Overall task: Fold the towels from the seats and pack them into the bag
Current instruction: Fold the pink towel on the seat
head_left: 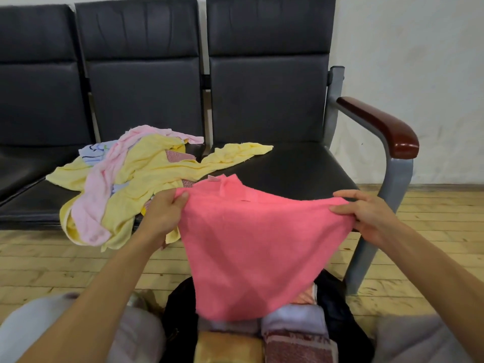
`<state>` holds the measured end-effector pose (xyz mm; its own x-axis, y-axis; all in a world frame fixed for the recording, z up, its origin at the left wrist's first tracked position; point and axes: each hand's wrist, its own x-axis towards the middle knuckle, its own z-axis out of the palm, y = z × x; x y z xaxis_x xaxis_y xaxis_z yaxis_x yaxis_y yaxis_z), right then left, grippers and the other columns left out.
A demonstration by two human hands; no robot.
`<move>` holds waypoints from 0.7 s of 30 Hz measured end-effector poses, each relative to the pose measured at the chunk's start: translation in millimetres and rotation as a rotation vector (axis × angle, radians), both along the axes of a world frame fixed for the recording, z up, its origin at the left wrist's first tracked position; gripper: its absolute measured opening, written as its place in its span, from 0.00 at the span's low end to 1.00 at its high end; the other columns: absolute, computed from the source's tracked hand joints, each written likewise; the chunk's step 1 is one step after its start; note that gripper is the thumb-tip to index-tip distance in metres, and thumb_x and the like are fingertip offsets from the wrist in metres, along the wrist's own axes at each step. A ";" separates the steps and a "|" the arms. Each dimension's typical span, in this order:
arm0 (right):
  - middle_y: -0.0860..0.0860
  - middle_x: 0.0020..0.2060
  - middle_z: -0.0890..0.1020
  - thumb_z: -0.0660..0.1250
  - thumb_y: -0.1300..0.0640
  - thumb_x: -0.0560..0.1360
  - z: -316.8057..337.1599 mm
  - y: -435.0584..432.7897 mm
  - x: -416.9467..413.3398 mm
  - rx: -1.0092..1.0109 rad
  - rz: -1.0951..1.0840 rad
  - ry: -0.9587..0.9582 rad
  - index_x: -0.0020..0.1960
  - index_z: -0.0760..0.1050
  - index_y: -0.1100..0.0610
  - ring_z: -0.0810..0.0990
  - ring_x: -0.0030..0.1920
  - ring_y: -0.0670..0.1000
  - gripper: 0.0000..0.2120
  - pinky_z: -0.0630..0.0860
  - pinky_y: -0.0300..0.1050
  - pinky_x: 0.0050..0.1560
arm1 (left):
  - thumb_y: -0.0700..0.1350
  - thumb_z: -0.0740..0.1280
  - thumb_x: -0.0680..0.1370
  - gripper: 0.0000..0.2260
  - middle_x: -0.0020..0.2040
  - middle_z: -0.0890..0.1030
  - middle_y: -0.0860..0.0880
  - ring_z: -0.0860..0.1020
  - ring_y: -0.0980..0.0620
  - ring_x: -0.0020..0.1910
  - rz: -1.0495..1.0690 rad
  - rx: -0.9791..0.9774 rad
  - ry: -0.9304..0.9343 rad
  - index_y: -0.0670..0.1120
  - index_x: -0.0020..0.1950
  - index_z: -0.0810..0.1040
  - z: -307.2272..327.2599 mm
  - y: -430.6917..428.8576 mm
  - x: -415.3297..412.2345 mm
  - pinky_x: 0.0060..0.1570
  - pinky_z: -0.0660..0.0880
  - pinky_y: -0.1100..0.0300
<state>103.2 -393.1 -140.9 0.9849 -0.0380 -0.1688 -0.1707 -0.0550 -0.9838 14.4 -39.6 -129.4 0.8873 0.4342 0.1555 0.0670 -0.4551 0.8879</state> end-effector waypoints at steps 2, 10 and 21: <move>0.53 0.52 0.79 0.71 0.74 0.68 3.6 -1.4 1.0 -0.012 0.054 0.004 0.51 0.82 0.56 0.77 0.49 0.53 0.18 0.76 0.47 0.46 | 0.44 0.62 0.82 0.10 0.50 0.81 0.47 0.77 0.46 0.54 0.045 -0.118 -0.029 0.43 0.58 0.81 -0.8 3.7 2.1 0.56 0.74 0.50; 0.52 0.54 0.83 0.63 0.68 0.78 10.0 4.0 -4.0 -0.190 0.359 0.075 0.53 0.84 0.56 0.79 0.57 0.53 0.13 0.77 0.47 0.52 | 0.44 0.72 0.75 0.11 0.46 0.81 0.49 0.78 0.55 0.40 0.167 -0.835 -0.036 0.41 0.55 0.80 -2.1 5.0 5.0 0.40 0.75 0.60; 0.50 0.52 0.81 0.68 0.66 0.76 13.6 9.1 -1.0 -0.099 0.001 -0.157 0.47 0.82 0.55 0.77 0.54 0.49 0.09 0.75 0.44 0.50 | 0.43 0.60 0.83 0.07 0.42 0.78 0.47 0.74 0.48 0.43 0.123 -0.052 -0.082 0.45 0.49 0.77 -3.9 26.6 -4.4 0.48 0.72 0.51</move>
<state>102.3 -384.0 -127.3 0.9989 -0.0454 -0.0086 -0.0155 -0.1533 -0.9881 10.0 -13.0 -133.3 0.8120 0.5484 0.1997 0.0459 -0.4012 0.9149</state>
